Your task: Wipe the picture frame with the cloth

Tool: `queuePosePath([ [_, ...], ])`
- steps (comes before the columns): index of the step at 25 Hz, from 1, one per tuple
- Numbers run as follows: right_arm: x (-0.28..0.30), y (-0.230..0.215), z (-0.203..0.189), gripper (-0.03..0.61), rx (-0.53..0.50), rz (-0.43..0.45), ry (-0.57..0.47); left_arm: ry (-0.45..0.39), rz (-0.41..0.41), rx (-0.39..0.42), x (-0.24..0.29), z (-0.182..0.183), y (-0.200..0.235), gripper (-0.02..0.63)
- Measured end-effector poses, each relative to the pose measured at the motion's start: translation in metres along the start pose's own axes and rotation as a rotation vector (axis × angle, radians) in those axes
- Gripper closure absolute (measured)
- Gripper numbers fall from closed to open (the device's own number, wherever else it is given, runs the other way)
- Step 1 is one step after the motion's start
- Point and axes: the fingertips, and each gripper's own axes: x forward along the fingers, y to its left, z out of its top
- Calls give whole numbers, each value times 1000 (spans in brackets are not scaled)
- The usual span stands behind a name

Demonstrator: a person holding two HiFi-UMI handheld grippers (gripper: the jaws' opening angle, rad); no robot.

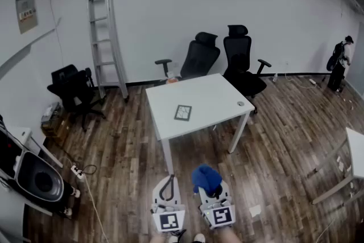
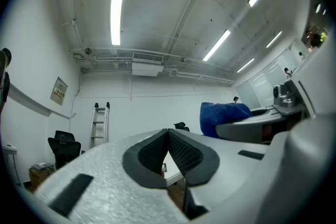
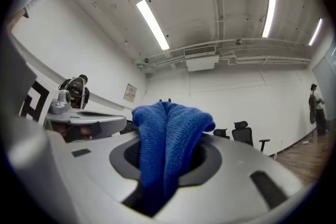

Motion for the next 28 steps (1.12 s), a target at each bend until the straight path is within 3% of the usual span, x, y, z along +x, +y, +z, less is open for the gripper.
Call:
queuePosePath([
  [2, -1, 1, 0, 448, 2, 2, 0, 10, -3, 6, -1, -2, 0, 611],
  [3, -1, 2, 0, 448, 2, 3, 0, 4, -16, 48, -1, 0, 0, 611],
  [6, 1, 1, -1, 448, 8, 2, 4, -32, -104, 340, 5, 14, -5, 611],
  [8, 2, 1, -2, 448, 10, 0, 6, -27, -122, 395, 6, 14, -6, 611],
  [10, 2, 0, -3, 448, 11, -2, 10, -20, -120, 384, 6, 12, -6, 611],
  [11, 2, 0, -3, 448, 12, -1, 11, -20, -107, 342, 6, 11, -5, 611],
  [13, 3, 0, -2, 449, 15, 4, 8, -3, -43, 136, 4, 3, -1, 611],
  [14, 4, 0, -1, 449, 16, 7, 6, 4, -21, 71, 4, 0, 0, 611],
  [18, 5, 0, -4, 449, 23, 16, 7, -4, -20, 87, 6, 0, -1, 611],
  [20, 5, -3, -6, 449, 24, 23, 3, -7, -51, 198, 8, 1, -5, 611],
  [21, 5, -5, -7, 449, 25, 27, 3, -5, -48, 199, 9, -1, -6, 611],
  [23, 5, -12, -10, 449, 35, 32, 5, 0, -11, 109, 12, -7, -9, 611],
  [26, 9, -22, -13, 449, 44, 43, 7, -1, -15, 168, 21, -7, -15, 611],
  [28, 12, -28, -16, 449, 44, 53, 5, 14, 16, 98, 26, -13, -16, 611],
])
